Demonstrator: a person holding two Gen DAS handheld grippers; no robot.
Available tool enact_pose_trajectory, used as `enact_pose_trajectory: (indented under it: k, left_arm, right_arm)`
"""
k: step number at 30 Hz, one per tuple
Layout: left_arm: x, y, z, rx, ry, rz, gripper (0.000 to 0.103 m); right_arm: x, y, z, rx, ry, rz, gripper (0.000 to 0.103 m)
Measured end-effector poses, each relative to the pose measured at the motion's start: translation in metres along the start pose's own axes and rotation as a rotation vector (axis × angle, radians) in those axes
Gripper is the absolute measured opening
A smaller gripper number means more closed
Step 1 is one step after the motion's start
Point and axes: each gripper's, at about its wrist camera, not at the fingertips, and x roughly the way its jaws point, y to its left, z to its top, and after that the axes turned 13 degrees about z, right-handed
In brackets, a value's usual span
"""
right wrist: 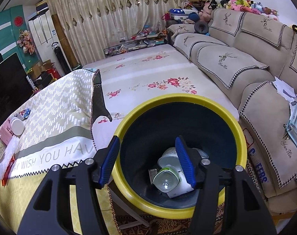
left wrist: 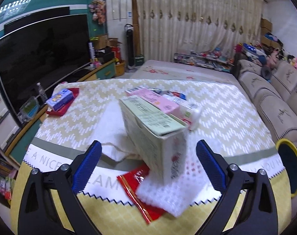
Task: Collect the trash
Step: 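Grasp the white-and-green drink box with the left gripper, then carry the drink box over the bin and open the left gripper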
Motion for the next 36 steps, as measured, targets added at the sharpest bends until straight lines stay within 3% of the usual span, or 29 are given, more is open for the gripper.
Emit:
enact_pose_trajectory:
  k: [3, 9, 14, 27, 36]
  left_arm:
    - [0.009, 0.002, 0.000, -0.004, 0.009, 0.015, 0.085]
    - [0.014, 0.008, -0.001, -0.020, 0.020, -0.026, 0.047]
    - [0.000, 0.022, -0.003, -0.029, -0.013, -0.019, 0.030]
    - [-0.050, 0.054, -0.018, 0.000, -0.074, -0.033, 0.030]
    - [-0.104, 0.045, -0.010, 0.039, -0.139, -0.135, 0.030]
  right_arm:
    - [0.002, -0.001, -0.001, 0.004, 0.007, 0.007, 0.056]
    - [0.002, -0.001, 0.000, -0.002, 0.010, 0.014, 0.056]
    - [0.001, 0.001, 0.000, -0.005, 0.011, 0.021, 0.056]
    - [-0.006, 0.004, -0.001, -0.022, 0.004, 0.039, 0.056]
    - [-0.020, 0.001, 0.002, -0.036, -0.014, 0.041, 0.056]
